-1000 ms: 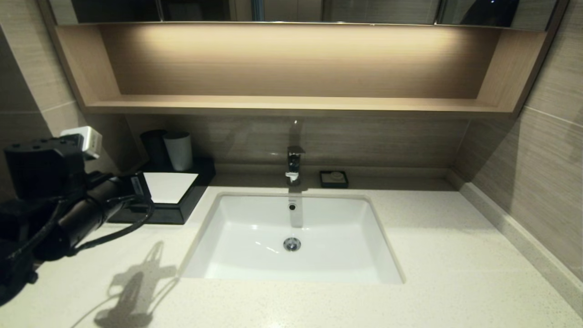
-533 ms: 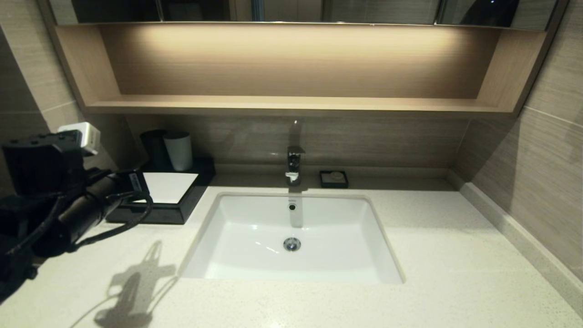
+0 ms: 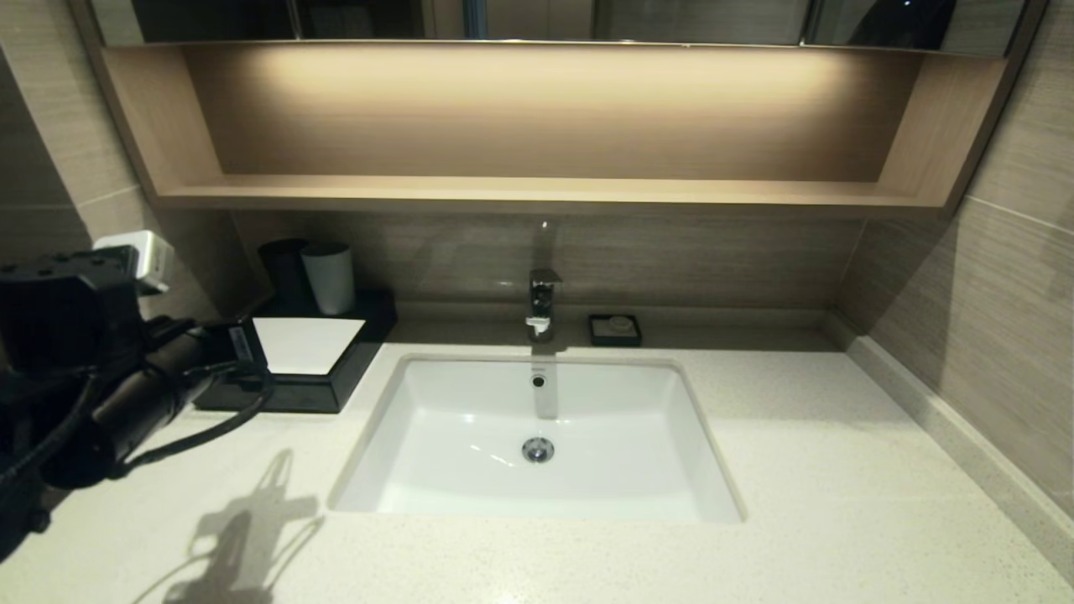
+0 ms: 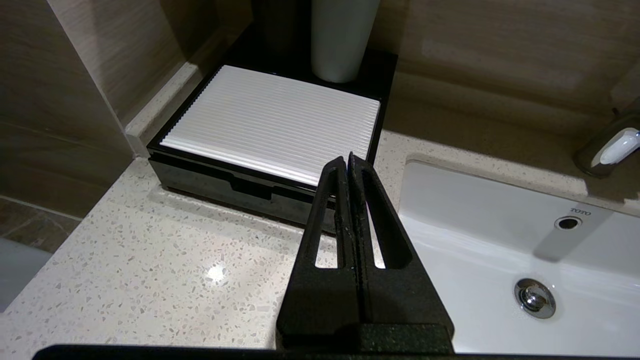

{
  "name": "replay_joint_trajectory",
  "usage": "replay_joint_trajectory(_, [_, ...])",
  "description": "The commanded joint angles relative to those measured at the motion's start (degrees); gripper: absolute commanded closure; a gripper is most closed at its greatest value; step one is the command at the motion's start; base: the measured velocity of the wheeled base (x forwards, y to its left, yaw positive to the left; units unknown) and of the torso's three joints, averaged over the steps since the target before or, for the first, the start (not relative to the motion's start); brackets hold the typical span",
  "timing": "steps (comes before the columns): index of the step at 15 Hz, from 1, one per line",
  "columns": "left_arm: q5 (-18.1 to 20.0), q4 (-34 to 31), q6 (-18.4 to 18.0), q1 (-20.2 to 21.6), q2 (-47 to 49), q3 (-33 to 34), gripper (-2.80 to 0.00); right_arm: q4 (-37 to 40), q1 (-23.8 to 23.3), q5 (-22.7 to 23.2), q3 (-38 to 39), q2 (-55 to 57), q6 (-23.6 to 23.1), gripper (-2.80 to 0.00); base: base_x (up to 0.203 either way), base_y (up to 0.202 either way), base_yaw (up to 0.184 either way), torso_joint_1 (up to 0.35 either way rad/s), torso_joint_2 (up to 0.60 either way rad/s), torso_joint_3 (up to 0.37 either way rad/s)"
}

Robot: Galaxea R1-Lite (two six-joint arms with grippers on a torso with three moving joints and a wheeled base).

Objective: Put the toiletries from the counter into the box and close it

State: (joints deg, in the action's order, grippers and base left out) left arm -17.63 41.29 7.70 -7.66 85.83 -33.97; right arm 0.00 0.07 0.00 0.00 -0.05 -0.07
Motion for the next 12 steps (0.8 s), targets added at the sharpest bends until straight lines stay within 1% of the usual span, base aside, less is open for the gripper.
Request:
replay_joint_trajectory(1, [-0.09,0.28,0.04,0.01,-1.99,1.38,0.0,0.0,0.01,0.0,0.09,0.05,-0.01,0.0,0.0,0.0,0.0,0.0,0.0,0.0])
replay_joint_trajectory(8, [0.12,0.13,0.07,-0.87,-7.8,6.22,0.0,-0.07,0.01,0.0,0.09,0.05,-0.01,0.0,0.0,0.0,0.0,0.0,0.0,0.0])
replay_joint_trajectory(12, [0.44,-0.82,-1.33,-0.87,-13.09,9.12,0.0,-0.04,0.01,0.0,0.09,0.05,-0.09,0.0,0.0,0.0,0.0,0.0,0.0,0.0])
